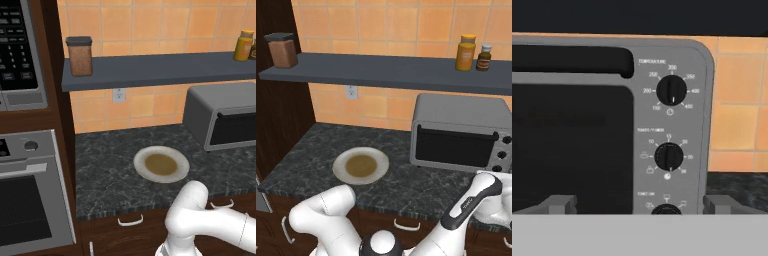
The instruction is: Pick up the kebab skewer and baguette bread, and place them inside the toaster oven. Close the toaster oven door and start by setting the timer.
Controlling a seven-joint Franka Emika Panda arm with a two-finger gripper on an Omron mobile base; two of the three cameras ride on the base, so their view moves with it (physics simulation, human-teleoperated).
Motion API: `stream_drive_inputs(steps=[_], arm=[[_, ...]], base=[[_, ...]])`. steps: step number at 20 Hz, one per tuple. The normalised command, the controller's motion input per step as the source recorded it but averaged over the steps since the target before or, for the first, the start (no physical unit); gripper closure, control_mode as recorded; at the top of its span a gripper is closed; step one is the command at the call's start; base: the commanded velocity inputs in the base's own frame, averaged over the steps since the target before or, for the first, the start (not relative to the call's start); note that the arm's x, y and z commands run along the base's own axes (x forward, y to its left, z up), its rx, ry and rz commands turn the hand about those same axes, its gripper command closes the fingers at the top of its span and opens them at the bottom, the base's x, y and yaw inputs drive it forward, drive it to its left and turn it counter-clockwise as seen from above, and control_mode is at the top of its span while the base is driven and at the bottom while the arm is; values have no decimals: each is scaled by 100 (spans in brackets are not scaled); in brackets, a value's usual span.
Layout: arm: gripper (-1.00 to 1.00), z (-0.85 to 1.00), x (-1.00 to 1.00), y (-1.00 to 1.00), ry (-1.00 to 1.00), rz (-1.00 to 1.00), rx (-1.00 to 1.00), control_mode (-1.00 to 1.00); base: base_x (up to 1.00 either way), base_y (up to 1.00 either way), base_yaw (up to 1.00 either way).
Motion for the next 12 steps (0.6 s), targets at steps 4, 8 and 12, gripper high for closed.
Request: stream_drive_inputs(steps=[4,8,12], arm=[[-100,0,0,-1,4,0,0,-100],[-100,0,10,-11,0,0,0,-100],[-100,0,31,-14,0,0,0,-100]], base=[[0,0,0],[0,0,0],[0,0,0]])
